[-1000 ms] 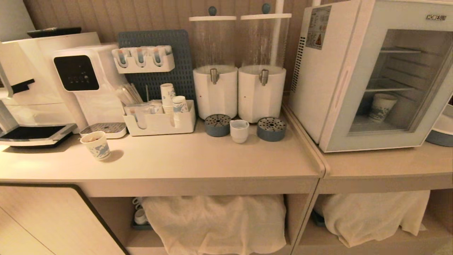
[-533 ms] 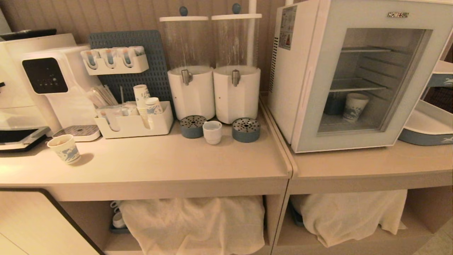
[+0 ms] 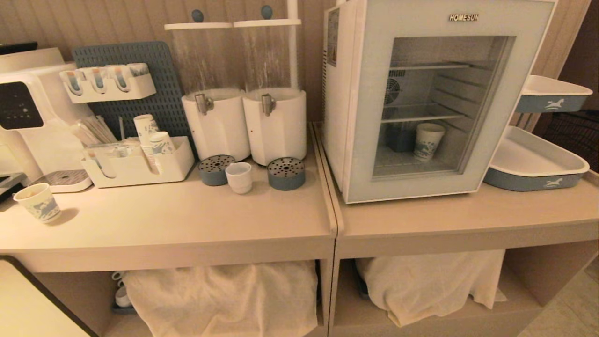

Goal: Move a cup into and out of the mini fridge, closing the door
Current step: Open the freezer door

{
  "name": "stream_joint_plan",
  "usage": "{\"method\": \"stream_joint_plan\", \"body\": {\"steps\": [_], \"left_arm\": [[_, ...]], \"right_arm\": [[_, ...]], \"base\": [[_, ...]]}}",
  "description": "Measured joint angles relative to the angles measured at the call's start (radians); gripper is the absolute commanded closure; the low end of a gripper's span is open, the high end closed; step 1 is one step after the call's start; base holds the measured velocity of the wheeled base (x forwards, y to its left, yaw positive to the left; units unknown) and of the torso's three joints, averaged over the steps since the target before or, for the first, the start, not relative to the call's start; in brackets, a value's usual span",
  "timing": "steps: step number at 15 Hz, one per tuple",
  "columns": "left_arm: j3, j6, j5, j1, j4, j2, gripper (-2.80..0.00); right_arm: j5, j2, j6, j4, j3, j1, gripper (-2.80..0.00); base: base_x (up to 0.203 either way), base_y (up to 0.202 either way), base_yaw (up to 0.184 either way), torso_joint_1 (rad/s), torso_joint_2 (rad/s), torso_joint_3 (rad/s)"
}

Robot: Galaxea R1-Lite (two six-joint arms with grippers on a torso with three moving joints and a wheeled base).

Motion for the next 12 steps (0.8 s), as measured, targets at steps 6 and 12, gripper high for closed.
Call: {"method": "stream_joint_plan", "body": {"steps": [6,12], "left_arm": [[0.000,0.000,0.000,0.000,0.000,0.000,0.00],[0.000,-0.003,0.000,0.000,0.000,0.000,0.00]], "right_arm": [[0.000,0.000,0.000,0.000,0.000,-0.001,0.00],[0.000,0.000,0.000,0.000,0.000,0.000,0.00]], "base": [[0.000,-0.188,-0.006,0.002,0.00,0.003],[0.000,-0.187,-0.007,0.002,0.00,0.003]]}}
